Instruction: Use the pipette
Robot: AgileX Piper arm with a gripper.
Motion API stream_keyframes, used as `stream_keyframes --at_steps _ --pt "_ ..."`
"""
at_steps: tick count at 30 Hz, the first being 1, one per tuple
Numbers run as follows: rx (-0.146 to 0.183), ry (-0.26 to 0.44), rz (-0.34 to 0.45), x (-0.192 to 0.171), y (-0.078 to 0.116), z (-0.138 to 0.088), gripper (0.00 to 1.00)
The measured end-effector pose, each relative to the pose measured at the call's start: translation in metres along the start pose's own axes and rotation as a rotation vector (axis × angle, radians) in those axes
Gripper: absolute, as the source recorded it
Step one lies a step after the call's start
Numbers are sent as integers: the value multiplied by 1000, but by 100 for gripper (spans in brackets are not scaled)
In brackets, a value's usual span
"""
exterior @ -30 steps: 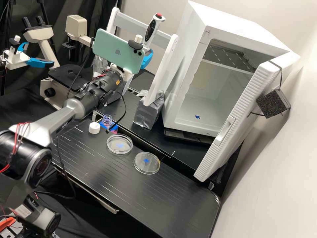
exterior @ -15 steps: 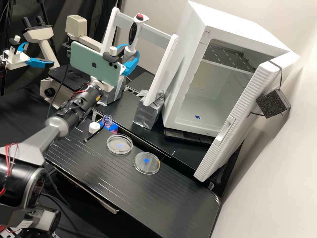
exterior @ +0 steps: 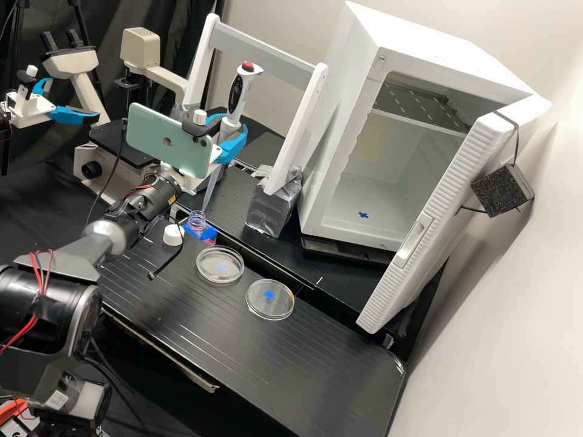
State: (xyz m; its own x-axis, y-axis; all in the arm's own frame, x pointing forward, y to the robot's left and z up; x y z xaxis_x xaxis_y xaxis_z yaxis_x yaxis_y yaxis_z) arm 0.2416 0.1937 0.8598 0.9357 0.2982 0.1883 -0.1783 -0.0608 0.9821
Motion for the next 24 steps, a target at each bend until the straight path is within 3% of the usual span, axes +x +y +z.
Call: stream_keyframes --at_steps 24 --pt "1 4 -11 0 -8 0 0"
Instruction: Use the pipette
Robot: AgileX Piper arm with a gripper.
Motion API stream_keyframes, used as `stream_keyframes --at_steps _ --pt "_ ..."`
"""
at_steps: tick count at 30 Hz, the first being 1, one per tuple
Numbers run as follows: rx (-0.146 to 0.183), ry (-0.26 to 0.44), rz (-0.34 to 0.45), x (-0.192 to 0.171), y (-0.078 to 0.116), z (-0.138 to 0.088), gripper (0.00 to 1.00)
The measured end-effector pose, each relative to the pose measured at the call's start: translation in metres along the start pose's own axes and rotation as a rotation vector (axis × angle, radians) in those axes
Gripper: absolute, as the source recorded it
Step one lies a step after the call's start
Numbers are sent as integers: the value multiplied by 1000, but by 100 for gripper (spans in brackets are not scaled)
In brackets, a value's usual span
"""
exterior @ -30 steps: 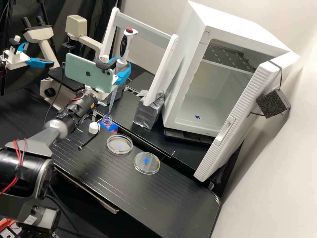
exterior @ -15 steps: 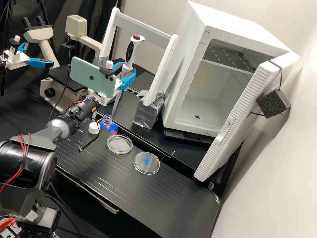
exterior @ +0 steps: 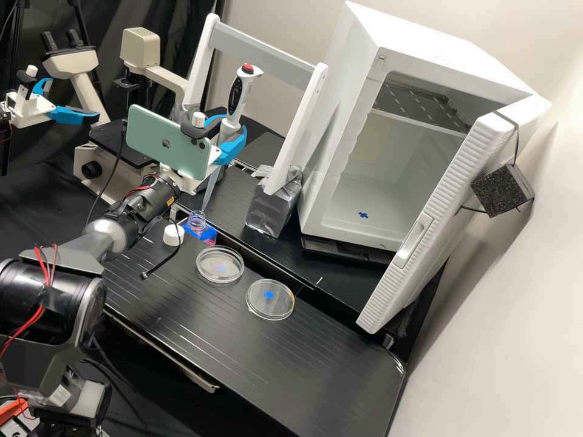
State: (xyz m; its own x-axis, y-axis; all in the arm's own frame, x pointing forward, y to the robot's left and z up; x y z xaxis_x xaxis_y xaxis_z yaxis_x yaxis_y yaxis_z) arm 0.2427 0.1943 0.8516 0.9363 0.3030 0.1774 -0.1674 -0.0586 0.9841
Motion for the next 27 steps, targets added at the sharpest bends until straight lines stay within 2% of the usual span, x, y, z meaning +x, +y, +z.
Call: stream_keyframes --at_steps 7,17,20,27 --pt "-4 -12 -23 1 -8 3 0" --pt "-28 -56 -60 -5 -22 18 0" --pt "-30 -62 -55 -11 -25 22 0" --pt "-29 -29 -19 -29 -33 25 0"
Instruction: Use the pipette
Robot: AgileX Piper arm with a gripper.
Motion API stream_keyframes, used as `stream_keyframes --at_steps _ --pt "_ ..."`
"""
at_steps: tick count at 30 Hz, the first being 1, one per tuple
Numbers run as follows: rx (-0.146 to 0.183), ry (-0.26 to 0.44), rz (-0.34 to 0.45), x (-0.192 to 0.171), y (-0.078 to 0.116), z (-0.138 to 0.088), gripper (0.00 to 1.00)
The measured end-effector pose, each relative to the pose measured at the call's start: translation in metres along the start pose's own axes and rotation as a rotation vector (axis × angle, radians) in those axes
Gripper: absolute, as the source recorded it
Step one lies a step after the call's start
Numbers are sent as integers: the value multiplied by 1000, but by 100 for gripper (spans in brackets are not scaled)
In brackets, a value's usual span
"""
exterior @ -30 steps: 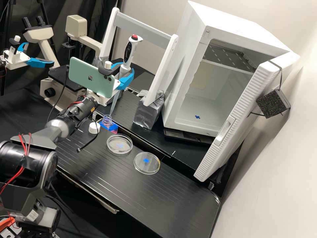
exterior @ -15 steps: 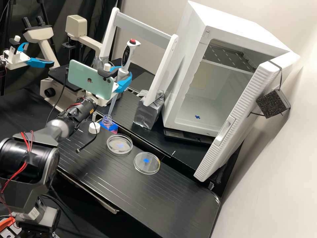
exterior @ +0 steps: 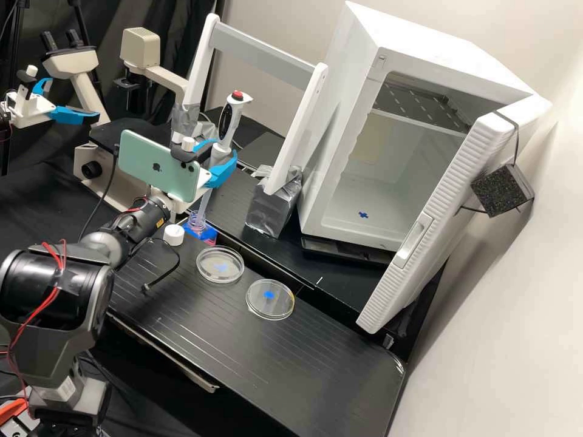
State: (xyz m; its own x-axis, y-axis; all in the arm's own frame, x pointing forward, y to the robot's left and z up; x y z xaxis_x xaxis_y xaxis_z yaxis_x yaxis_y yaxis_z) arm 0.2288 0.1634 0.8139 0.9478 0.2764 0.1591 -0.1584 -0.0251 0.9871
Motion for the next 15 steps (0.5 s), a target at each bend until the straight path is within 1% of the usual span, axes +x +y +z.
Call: stream_keyframes --at_steps 9,12,15 --pt "34 10 -2 -12 -7 -2 0" --pt "42 -1 4 -13 -8 -2 0" --pt "44 -29 1 -10 -12 1 0"
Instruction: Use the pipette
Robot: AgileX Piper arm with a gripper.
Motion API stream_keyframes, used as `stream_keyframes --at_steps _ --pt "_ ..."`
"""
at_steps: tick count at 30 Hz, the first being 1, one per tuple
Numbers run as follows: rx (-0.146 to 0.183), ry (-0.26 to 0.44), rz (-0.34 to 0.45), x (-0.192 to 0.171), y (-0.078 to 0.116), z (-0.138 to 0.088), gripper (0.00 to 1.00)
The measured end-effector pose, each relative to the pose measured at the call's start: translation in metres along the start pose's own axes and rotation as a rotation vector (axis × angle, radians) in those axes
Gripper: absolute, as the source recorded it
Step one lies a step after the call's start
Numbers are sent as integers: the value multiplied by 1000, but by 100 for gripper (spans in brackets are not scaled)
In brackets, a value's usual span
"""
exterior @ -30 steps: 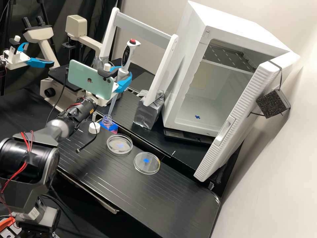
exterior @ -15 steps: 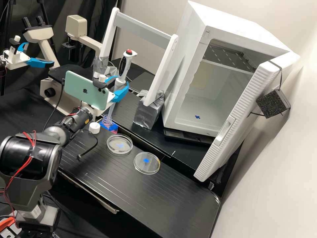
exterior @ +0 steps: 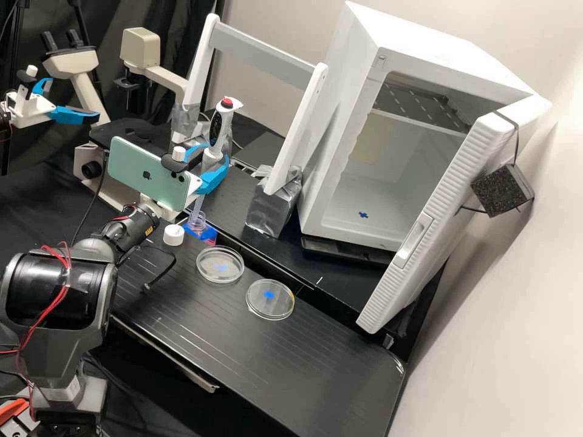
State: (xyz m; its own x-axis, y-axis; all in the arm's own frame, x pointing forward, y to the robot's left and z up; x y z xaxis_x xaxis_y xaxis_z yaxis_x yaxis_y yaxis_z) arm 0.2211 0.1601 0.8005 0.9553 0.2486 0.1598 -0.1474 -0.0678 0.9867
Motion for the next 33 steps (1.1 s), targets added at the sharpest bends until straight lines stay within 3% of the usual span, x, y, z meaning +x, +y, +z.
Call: stream_keyframes --at_steps 3,7,19,33 --pt "-9 -20 -11 2 -5 3 0" --pt "-51 -51 -36 4 -14 10 0" --pt "-95 -88 -87 7 -32 21 0" --pt "-93 -97 -98 7 -37 23 0"
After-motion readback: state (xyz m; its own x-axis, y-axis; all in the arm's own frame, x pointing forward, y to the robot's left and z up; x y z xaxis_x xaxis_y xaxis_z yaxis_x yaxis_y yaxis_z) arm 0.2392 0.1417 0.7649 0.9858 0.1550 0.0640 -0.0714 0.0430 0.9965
